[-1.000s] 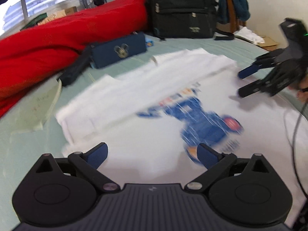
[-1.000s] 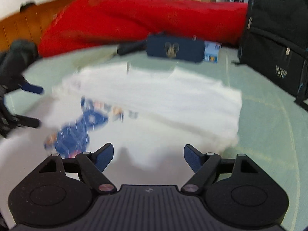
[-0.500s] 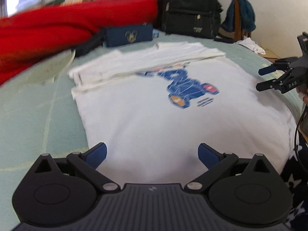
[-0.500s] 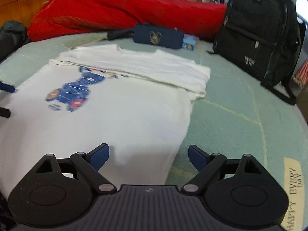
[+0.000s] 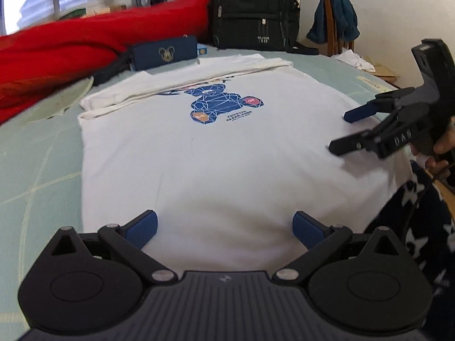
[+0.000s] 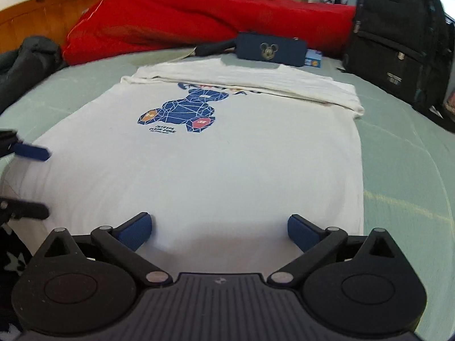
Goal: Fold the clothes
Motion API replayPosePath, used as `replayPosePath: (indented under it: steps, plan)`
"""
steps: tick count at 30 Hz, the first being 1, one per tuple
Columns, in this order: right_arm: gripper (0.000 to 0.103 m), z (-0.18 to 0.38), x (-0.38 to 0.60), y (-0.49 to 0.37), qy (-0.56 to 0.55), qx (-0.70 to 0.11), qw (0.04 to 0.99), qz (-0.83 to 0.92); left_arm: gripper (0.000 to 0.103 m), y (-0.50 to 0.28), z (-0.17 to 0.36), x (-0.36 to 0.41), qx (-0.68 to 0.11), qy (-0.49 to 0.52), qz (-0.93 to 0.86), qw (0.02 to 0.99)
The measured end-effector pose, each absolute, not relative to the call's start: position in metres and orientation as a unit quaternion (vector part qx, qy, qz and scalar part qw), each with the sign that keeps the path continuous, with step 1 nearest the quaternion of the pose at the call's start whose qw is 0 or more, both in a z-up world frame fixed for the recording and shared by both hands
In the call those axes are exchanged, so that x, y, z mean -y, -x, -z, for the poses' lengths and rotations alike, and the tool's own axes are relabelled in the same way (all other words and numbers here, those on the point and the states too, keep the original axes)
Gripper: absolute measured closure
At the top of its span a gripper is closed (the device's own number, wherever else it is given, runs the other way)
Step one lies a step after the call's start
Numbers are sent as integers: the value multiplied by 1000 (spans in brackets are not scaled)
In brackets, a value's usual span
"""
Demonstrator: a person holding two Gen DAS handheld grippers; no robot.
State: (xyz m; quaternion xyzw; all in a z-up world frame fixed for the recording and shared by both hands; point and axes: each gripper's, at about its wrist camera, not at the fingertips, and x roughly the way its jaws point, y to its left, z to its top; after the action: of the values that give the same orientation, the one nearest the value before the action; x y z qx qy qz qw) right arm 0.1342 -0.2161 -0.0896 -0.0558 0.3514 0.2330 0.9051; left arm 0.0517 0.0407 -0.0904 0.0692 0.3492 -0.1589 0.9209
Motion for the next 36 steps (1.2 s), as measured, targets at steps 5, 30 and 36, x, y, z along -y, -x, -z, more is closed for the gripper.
replayPosePath:
  steps: [5, 30, 36]
  plan:
    - [0, 94, 218, -123, 47, -338, 915, -217, 1, -36, 87, -39, -358, -72, 148, 919]
    - [0, 98, 219, -111, 56, -314, 925, -207, 1, -19, 89, -21, -384, -117, 74, 913]
    - [0, 99, 219, -106, 57, -307, 928, -202, 1, -13, 79, -28, -366, -90, 87, 922]
